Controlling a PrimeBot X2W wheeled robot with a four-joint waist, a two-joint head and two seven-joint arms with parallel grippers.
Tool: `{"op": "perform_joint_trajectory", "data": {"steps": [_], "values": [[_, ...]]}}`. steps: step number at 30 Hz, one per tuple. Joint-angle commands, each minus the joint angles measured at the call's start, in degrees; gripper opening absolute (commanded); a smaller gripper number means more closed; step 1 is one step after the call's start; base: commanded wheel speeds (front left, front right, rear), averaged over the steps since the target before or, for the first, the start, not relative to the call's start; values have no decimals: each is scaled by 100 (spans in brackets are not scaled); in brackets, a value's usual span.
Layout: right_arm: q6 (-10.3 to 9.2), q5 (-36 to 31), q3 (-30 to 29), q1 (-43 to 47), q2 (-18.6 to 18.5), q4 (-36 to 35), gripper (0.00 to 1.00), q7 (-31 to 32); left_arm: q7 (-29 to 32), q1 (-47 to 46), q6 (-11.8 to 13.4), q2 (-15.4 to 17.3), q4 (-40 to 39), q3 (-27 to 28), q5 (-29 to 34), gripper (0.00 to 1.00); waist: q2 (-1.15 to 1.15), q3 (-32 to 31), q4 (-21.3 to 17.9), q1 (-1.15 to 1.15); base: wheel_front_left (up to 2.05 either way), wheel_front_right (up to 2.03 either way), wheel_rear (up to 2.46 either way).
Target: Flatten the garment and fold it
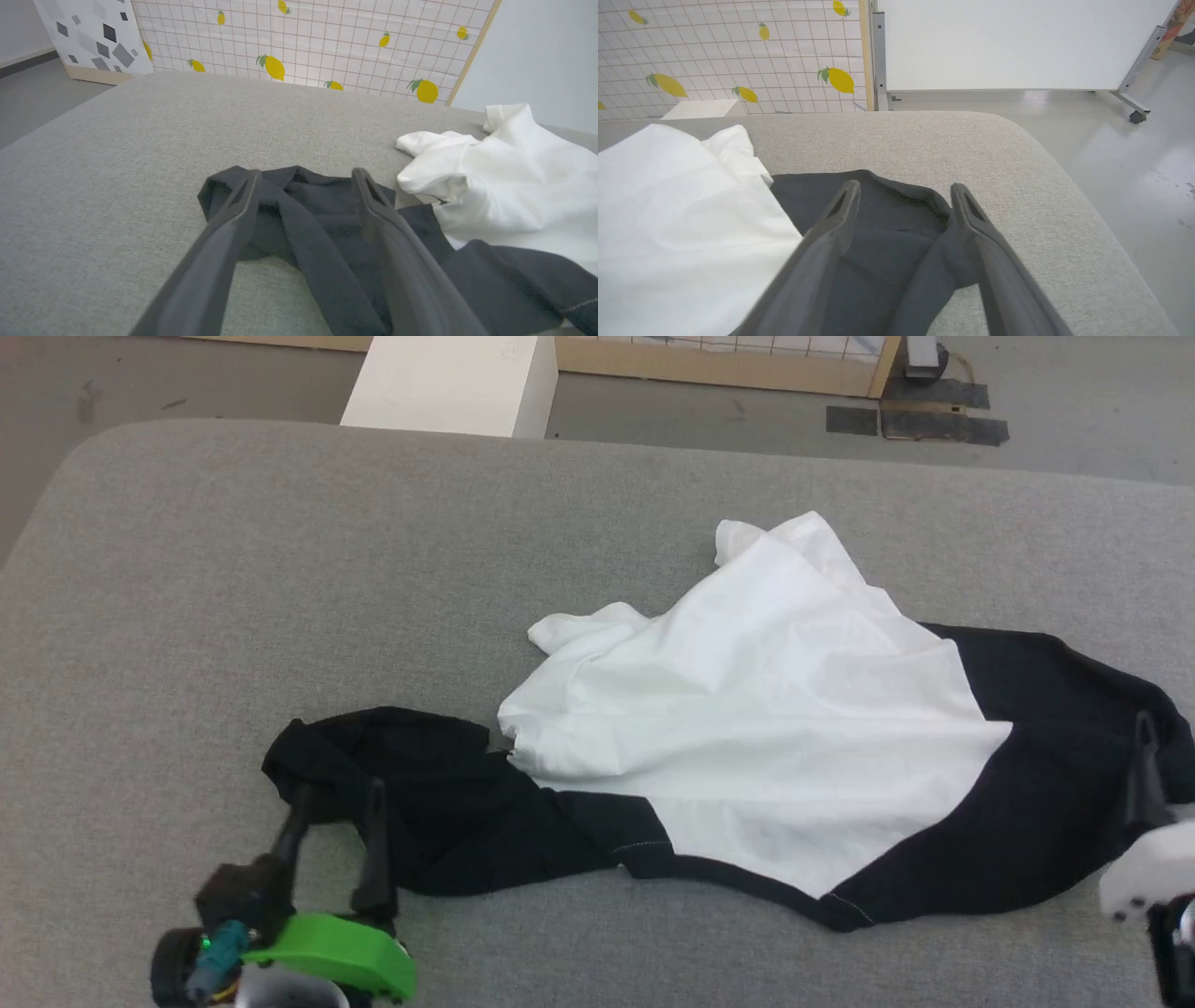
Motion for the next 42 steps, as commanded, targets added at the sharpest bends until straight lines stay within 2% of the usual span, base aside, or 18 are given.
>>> {"op": "perform_joint_trajectory", "data": {"steps": [1, 6, 15, 22, 30, 35, 36, 37, 38, 39, 42], "values": [[-10, 138, 107, 203, -4, -29, 100, -155, 151, 106, -39, 20, -9, -83, 11, 100, 64, -23, 5, 0, 0, 0, 0], [-10, 523, 512, 620, -4, -75, 100, -464, 948, 243, -20, 2, -23, -349, -153, 100, 64, -29, -27, 0, 0, 0, 0], [-10, 717, 1056, 703, -4, -75, 100, -542, 2449, 258, 596, -31, 10, -674, -665, 100, 64, 75, -264, 0, 0, 0, 0], [-10, 826, 1260, 678, -4, -17, 100, -578, 2627, 85, 301, 186, -164, -1197, -341, 100, 64, 148, -377, 0, 0, 0, 0], [-10, 834, 1292, 637, -4, -33, 100, -545, 2864, -240, 225, 608, -200, -1306, -13, 100, 64, 210, -395, 0, 0, 0, 0], [-10, 873, 1409, 589, -4, -41, 100, -486, 3202, -421, 23, 835, -68, -1468, -23, 100, 64, 276, -439, 0, 0, 0, 0], [-10, 885, 1429, 583, -4, -39, 100, -479, 3360, -421, -28, 876, -28, -1528, -72, 91, 64, 284, -454, 0, 0, 0, 0], [-10, 896, 1441, 578, -4, -37, 100, -475, 3491, -414, -66, 911, -4, -1582, -116, 41, 64, 289, -467, 0, 0, 0, 0], [-10, 907, 1453, 573, -4, -34, 100, -473, 3647, -401, -101, 953, 13, -1634, -177, 5, 64, 294, -484, 0, 0, 0, 0], [-10, 913, 1458, 569, -4, -31, 100, -471, 3735, -392, -124, 987, 5, -1670, -222, 0, 64, 297, -497, 0, 0, 0, 0], [-10, 926, 1438, 559, -4, -33, 100, -484, 3592, -386, -92, 1026, -171, -1570, -328, 0, 64, 290, -541, 0, 0, 0, 0]]}}
